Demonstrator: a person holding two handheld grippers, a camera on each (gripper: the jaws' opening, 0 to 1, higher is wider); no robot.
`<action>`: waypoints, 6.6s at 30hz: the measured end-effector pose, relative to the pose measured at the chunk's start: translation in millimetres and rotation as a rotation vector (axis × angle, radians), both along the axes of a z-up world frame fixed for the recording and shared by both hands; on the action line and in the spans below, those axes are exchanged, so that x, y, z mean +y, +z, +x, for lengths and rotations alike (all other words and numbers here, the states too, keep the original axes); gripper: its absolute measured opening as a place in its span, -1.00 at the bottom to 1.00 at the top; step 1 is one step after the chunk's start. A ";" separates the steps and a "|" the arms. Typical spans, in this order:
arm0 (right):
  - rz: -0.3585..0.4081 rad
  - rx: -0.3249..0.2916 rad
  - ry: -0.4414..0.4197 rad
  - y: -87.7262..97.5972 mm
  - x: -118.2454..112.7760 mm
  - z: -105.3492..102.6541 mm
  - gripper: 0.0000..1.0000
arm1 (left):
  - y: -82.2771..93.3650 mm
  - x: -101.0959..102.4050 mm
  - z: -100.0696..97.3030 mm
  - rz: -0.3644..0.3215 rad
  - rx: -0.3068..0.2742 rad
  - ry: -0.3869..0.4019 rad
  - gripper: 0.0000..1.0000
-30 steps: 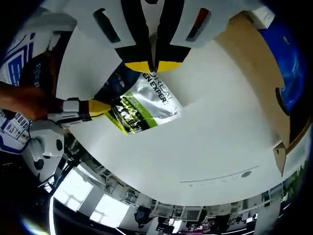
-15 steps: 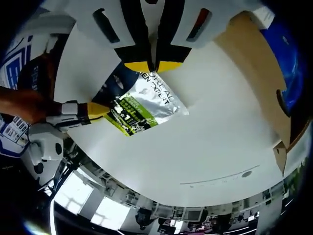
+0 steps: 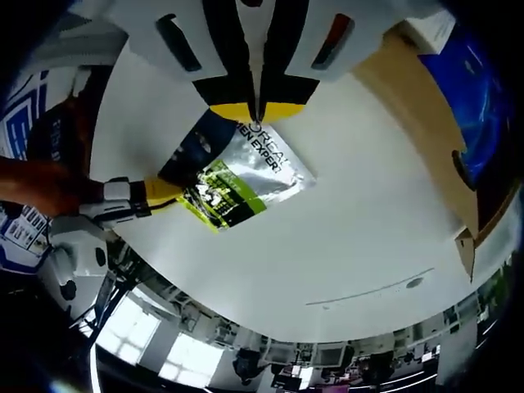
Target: Operate the shoe box by opening the lid, removing the specified soft item, and placing it in the target area until the item is outside and the box remains undamaged.
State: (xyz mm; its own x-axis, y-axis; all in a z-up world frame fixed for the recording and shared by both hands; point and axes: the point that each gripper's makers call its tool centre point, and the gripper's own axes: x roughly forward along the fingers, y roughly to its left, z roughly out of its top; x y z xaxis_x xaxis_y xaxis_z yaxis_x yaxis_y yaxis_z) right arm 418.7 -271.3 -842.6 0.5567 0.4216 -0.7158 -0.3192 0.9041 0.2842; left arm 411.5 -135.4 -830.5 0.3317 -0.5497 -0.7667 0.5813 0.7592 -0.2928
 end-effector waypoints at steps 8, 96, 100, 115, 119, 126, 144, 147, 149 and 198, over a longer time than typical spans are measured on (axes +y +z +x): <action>-0.013 -0.013 -0.007 12.3 -0.6 -3.5 -0.89 | 10.2 2.9 -5.2 -0.013 -0.012 -0.006 -0.95; 0.021 -0.172 0.412 101.4 291.9 5.4 -0.86 | 102.1 287.3 -52.3 -0.172 -0.255 0.416 -0.86; 0.022 -0.168 0.435 98.6 307.1 7.1 -0.86 | 102.4 301.3 -57.6 -0.165 -0.256 0.440 -0.84; 0.033 -0.144 0.473 88.3 349.2 13.1 -0.83 | 97.0 341.5 -63.9 -0.162 -0.251 0.510 -0.75; 0.030 -0.132 0.482 82.9 357.6 14.8 -0.81 | 97.5 350.5 -65.4 -0.162 -0.251 0.529 -0.73; 0.018 -0.107 0.481 71.1 367.2 20.6 -0.77 | 98.8 364.8 -67.3 -0.167 -0.256 0.558 -0.72; 0.007 -0.077 0.483 49.5 382.8 33.6 -0.87 | 93.9 387.5 -75.4 -0.164 -0.244 0.594 -0.74; 0.008 -0.084 0.495 50.2 384.0 31.9 -0.93 | 91.1 390.2 -75.3 -0.168 -0.238 0.605 -0.74; 0.007 -0.074 0.490 46.7 383.5 33.8 -0.94 | 91.8 390.0 -75.1 -0.169 -0.239 0.605 -0.74; 0.065 -0.112 0.257 107.7 323.3 32.0 -1.00 | 100.2 329.1 -28.8 -0.231 -0.234 0.468 -0.72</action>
